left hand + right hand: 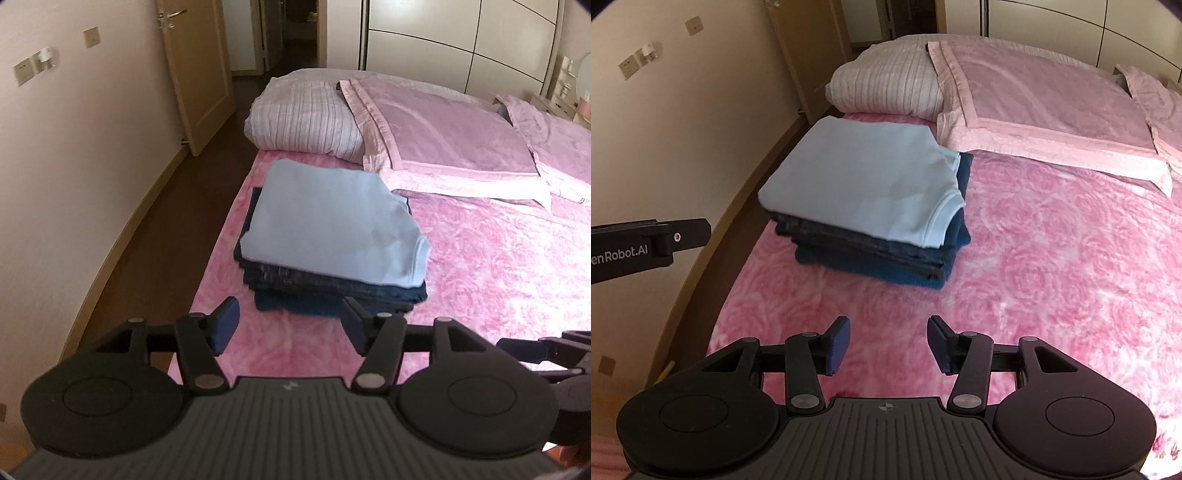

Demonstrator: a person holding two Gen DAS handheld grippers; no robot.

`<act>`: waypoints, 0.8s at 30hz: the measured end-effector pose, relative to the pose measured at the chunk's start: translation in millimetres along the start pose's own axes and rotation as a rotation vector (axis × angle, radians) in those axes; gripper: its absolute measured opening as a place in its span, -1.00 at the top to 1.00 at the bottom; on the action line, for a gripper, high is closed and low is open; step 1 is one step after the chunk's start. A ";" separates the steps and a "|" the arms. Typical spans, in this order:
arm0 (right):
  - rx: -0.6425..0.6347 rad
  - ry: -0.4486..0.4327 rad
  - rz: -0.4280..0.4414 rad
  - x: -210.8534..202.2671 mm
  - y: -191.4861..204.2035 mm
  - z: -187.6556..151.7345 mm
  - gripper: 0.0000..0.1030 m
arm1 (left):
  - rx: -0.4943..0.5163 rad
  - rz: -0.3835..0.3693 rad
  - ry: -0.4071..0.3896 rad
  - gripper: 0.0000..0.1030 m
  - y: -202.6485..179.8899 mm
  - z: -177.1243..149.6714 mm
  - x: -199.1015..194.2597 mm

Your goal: Fold clothes

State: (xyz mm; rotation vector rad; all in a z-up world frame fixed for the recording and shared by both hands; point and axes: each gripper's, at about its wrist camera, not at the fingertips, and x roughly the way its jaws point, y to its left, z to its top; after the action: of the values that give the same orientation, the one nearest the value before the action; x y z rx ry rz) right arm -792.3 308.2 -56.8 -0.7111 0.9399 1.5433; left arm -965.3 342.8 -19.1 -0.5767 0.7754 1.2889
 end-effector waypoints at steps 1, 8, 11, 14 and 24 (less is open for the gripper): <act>0.000 -0.003 -0.001 -4.7 -0.5 -6.2 0.03 | -0.005 0.005 -0.001 -0.17 -2.3 -6.6 -6.0; 0.023 -0.014 0.014 -35.1 -8.4 -52.3 0.03 | -0.029 0.028 0.000 -0.21 -16.6 -54.0 -46.7; 0.052 -0.003 0.027 -46.0 -12.7 -72.9 0.03 | -0.028 0.034 0.009 -0.21 -21.4 -73.6 -62.4; 0.065 0.002 0.025 -56.1 -13.9 -93.3 0.03 | -0.027 0.037 0.015 -0.21 -24.6 -93.2 -75.9; 0.047 0.021 -0.043 -81.5 -6.3 -139.1 0.03 | -0.038 0.016 0.029 -0.21 -32.7 -137.3 -103.2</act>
State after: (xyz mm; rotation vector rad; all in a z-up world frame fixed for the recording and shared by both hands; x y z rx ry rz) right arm -779.0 147.5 -58.1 -0.7105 0.9672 1.4735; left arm -968.0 168.0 -26.1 -0.6220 0.7816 1.3147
